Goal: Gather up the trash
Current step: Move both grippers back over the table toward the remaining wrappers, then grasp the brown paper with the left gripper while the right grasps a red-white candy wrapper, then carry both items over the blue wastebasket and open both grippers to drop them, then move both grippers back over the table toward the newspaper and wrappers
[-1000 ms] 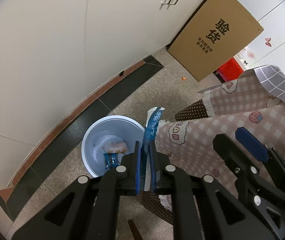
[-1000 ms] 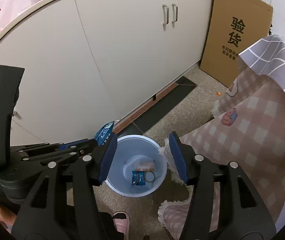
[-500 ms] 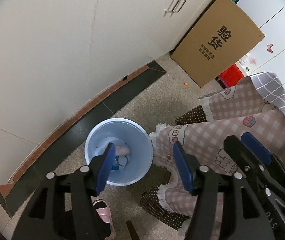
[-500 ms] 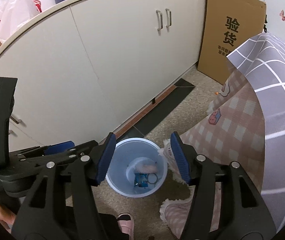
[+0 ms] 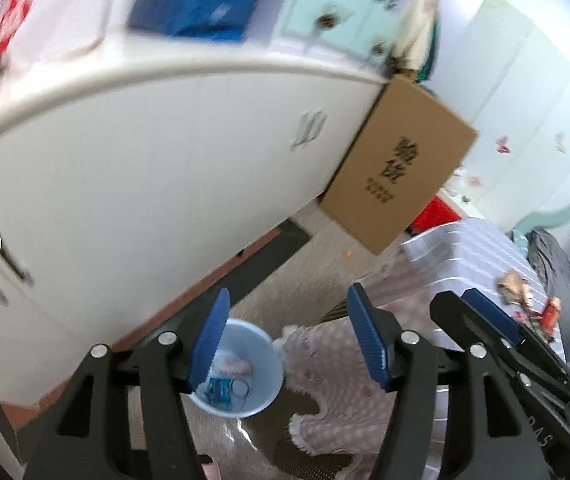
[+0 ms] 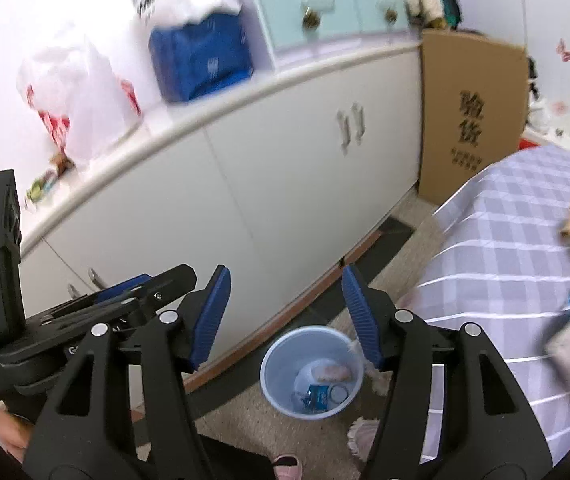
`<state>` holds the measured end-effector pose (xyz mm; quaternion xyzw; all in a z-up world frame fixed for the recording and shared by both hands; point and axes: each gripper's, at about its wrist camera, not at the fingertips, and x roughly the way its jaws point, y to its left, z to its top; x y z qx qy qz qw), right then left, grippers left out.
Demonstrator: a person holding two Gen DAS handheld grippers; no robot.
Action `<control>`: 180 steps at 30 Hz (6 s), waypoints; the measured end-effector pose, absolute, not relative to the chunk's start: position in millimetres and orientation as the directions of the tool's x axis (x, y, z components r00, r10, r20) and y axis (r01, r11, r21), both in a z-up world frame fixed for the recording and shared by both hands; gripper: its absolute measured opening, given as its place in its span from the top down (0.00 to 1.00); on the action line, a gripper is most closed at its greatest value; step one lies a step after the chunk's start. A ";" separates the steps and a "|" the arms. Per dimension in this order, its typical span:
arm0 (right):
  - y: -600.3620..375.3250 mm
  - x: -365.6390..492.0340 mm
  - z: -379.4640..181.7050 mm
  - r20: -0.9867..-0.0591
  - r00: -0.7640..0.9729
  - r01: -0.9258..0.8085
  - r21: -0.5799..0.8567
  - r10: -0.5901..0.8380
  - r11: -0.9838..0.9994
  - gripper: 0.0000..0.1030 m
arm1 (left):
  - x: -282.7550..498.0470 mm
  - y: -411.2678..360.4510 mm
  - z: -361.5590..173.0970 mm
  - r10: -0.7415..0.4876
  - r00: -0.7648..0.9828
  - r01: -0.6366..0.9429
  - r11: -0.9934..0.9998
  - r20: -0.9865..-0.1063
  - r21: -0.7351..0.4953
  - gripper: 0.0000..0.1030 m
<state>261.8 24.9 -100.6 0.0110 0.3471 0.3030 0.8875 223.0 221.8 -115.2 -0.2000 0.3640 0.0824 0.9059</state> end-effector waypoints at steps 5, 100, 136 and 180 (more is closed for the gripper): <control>-46.0 257.4 -64.3 -0.565 0.676 -0.461 0.177 0.473 0.870 0.44 | 242.9 156.3 -81.3 -0.097 0.739 -0.143 0.944 -0.667 -0.296 0.41; -101.0 362.3 -76.2 -0.792 0.506 -0.382 0.150 0.342 0.912 0.89 | 326.0 109.2 -86.0 -0.183 0.720 -0.037 0.953 -0.669 -0.300 0.97; 66.6 290.0 -223.8 -0.843 0.356 -0.517 0.181 0.403 0.836 0.89 | 274.3 252.0 -271.6 -0.119 0.458 -0.379 0.870 -0.881 -0.315 0.44; 75.5 285.7 -207.2 -0.771 0.384 -0.520 0.274 0.508 0.809 0.45 | 236.7 283.5 -248.3 -0.032 0.483 -0.463 0.839 -0.875 -0.286 0.35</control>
